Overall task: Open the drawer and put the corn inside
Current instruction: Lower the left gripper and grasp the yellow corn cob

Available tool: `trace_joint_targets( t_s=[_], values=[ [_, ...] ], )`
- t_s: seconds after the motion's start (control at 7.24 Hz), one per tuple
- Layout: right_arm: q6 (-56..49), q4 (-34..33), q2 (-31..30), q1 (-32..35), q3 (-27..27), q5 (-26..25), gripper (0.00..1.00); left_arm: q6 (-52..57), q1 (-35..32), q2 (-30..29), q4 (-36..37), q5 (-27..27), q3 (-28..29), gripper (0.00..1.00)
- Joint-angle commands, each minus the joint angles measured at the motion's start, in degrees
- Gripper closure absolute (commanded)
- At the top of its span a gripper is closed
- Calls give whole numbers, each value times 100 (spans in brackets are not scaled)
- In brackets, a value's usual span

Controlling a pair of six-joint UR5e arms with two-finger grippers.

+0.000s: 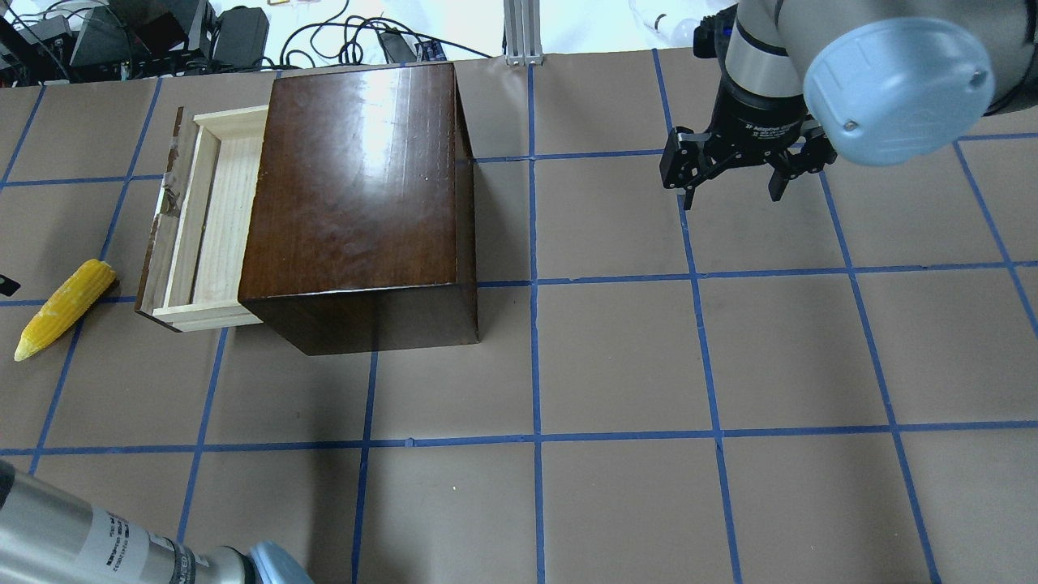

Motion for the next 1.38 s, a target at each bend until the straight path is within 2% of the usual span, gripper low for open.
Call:
trace_joint_targets(
  t_s=[0.0, 0.14, 0.41, 0.69, 0.97, 1.24],
  values=[
    [0, -3, -4, 0, 0, 0, 0, 574, 152, -213, 133, 11, -17, 0],
    [0, -3, -4, 0, 0, 0, 0, 890, 187, -354, 351, 20, -26, 0],
    [0, -3, 4, 0, 0, 9, 0, 823, 109, -225, 83, -67, -253, 0],
    [0, -3, 4, 0, 0, 9, 0, 38, -101, -171, 169, -51, -535, 0],
    [0, 6, -4, 0, 0, 18, 0, -30, -427, -284, 719, 11, -588, 0],
    [0, 6, 4, 0, 0, 18, 0, 14, -428, -355, 907, 3, -632, 0]
  ],
)
